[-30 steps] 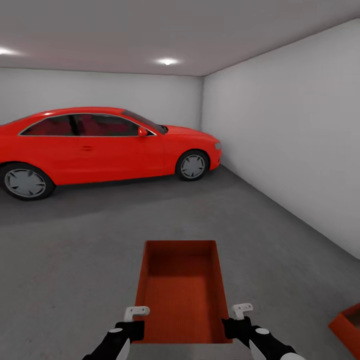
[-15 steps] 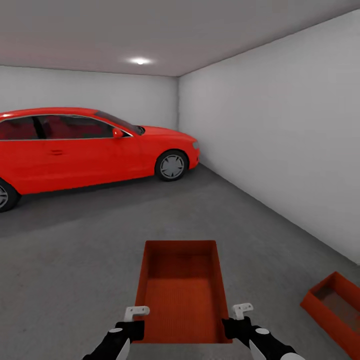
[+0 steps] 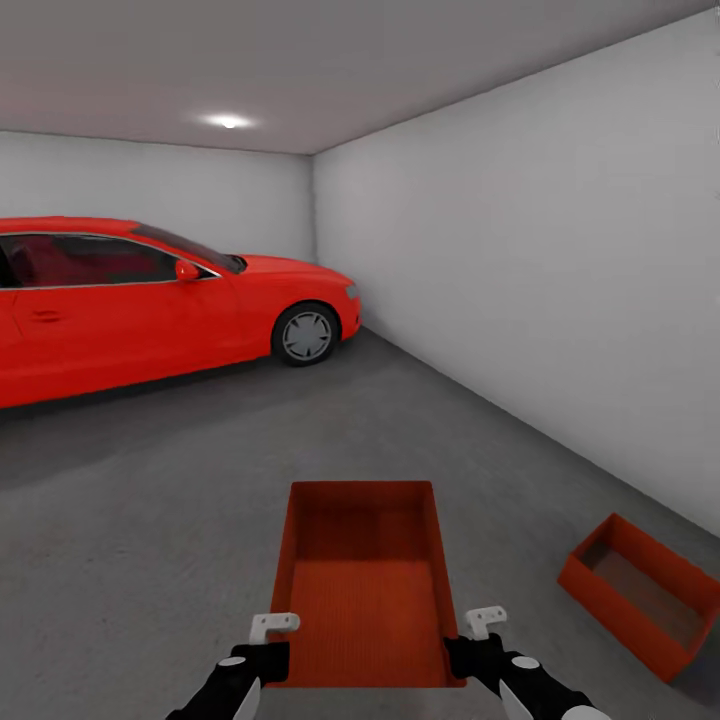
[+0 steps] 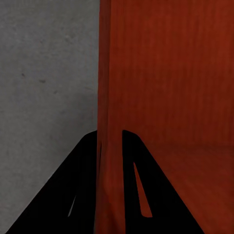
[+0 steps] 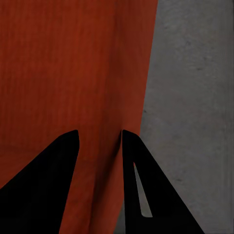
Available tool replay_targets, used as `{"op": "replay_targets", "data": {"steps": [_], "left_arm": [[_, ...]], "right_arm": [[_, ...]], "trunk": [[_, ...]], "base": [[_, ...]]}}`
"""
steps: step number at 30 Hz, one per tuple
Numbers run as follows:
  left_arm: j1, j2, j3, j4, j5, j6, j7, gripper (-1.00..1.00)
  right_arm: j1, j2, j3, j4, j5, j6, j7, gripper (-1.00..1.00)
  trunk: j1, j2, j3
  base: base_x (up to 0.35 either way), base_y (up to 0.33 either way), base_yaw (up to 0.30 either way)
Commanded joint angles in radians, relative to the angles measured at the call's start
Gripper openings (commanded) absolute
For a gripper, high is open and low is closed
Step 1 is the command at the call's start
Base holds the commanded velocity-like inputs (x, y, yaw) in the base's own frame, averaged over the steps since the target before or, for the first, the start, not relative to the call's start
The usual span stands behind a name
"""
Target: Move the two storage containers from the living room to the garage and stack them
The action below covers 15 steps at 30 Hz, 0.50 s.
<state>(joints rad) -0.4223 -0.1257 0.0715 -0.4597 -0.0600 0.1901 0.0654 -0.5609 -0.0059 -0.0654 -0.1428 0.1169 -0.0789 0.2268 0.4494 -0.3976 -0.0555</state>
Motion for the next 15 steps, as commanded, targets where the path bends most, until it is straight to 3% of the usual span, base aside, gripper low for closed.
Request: {"op": "replay_targets", "data": {"steps": [1,15], "left_arm": [[-0.001,0.048,0.037,-0.017,0.008,0.006,-0.003,-1.0],[-0.001,0.048,0.037,-0.017,0.008,0.006,-0.003,-1.0]], "right_arm": [[-0.001,-0.017,-0.007,0.003,0.01,-0.005,0.054,-1.0],[-0.001,-0.017,-0.007,0.003,0.009,-0.005,0.054,-1.0]], "trunk": [[0.001,-0.002,-0.002],[0.001,-0.002,-0.002]], "base": [[0.0,0.0,-0.058],[0.0,0.0,-0.01]]}}
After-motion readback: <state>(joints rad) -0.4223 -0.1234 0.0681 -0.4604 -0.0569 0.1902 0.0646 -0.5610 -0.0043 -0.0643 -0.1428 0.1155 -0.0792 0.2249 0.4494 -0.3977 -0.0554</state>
